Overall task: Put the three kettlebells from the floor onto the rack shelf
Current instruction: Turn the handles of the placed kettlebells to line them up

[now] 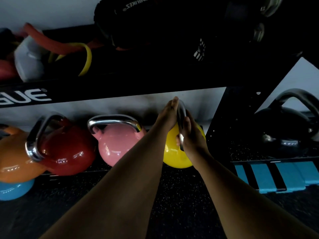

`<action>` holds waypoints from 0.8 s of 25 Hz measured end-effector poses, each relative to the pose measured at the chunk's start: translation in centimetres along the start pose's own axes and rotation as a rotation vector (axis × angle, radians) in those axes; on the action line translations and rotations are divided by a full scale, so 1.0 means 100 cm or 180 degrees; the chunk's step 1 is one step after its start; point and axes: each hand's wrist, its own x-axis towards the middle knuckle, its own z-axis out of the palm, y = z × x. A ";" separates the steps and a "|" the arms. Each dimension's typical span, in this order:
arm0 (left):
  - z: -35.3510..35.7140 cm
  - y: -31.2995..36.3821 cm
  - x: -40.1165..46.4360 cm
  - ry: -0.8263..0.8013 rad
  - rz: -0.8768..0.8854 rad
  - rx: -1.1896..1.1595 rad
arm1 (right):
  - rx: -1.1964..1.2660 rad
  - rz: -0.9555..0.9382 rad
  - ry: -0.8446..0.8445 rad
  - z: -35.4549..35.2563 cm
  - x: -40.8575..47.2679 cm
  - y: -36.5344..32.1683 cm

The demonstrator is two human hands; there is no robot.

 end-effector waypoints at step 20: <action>-0.197 -0.081 -0.095 0.0960 -0.0521 0.0882 | -0.3405 -0.1000 -0.0609 0.144 0.006 -0.056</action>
